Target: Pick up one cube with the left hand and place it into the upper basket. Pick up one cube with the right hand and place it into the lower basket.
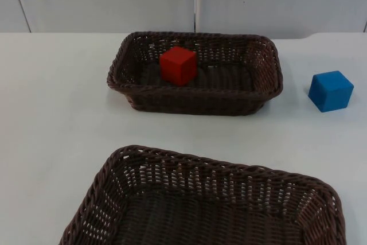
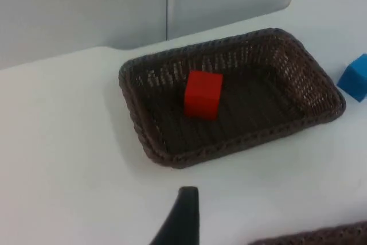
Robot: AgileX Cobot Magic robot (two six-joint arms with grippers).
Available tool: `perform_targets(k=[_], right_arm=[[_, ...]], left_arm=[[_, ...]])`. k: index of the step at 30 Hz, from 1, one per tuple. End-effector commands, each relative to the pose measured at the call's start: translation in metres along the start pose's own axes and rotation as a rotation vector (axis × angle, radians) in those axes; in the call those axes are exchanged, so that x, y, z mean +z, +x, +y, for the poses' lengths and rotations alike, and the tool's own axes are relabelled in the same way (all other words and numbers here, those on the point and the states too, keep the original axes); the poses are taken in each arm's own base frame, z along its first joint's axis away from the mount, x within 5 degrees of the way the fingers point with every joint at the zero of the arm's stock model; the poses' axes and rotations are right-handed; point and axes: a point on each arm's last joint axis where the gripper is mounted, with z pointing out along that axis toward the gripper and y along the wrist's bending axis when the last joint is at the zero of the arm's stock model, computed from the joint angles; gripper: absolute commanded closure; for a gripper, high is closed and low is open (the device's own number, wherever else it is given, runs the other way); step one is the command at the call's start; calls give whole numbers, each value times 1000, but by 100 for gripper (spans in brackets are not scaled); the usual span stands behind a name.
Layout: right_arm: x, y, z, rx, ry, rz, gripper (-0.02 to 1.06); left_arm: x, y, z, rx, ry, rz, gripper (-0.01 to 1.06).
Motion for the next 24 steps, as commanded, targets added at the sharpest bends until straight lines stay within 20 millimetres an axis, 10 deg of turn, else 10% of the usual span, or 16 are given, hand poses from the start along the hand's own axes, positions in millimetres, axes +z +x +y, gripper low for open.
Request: perform_targets(k=[1,24], right_arm=[[0,1,0,3,9,-2,-1],[0,1,0,2,11,-2,-1]], left_arm=[[-6,7,0,-4,-7,-18,22],[-78,61,-3,41,-96,-162,22]])
